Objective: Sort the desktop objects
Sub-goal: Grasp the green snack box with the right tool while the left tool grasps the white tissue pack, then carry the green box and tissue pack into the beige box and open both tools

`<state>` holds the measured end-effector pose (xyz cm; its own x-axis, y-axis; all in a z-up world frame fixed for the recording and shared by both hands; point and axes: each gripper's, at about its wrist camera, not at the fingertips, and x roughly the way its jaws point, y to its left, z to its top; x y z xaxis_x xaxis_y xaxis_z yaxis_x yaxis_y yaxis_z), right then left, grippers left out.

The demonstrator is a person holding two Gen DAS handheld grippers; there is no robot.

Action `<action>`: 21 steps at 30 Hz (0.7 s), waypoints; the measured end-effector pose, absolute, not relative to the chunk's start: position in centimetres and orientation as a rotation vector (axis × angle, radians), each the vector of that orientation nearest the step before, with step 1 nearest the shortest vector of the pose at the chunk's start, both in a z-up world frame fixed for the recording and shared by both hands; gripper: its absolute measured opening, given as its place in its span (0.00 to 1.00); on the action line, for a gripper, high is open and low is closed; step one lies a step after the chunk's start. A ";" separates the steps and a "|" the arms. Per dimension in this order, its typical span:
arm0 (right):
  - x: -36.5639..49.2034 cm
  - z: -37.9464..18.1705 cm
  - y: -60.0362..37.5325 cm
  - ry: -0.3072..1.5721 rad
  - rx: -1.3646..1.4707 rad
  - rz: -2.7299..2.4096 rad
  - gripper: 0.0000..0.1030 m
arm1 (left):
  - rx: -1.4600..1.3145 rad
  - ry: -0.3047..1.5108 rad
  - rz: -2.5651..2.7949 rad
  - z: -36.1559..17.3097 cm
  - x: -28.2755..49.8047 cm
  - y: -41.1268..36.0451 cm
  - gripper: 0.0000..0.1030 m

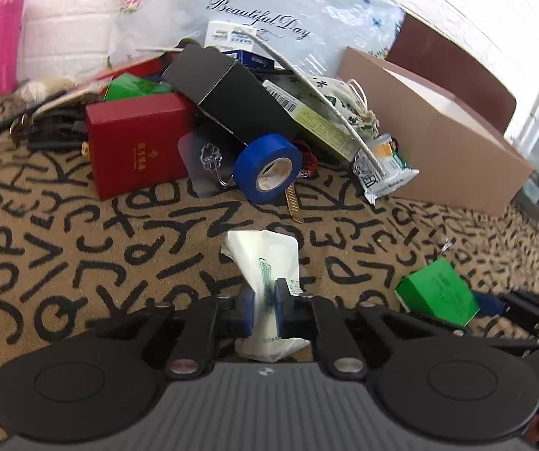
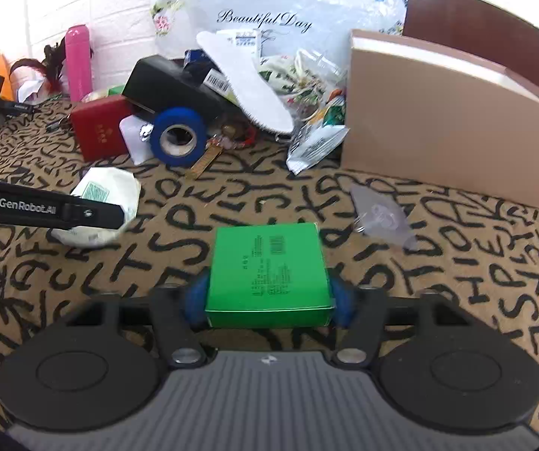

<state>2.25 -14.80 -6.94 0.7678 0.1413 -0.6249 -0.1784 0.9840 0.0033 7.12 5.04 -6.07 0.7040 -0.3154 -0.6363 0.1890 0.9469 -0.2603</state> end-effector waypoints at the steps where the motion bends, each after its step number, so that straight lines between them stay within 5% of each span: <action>1: 2.3 -6.9 -14.9 0.676 -0.050 0.178 0.58 | -0.190 0.743 -0.280 -6.0 7.2 5.1 0.08; 21: 1.8 1.8 -23.3 0.458 0.015 0.152 0.57 | -0.128 0.565 -0.564 3.5 8.7 -4.7 0.03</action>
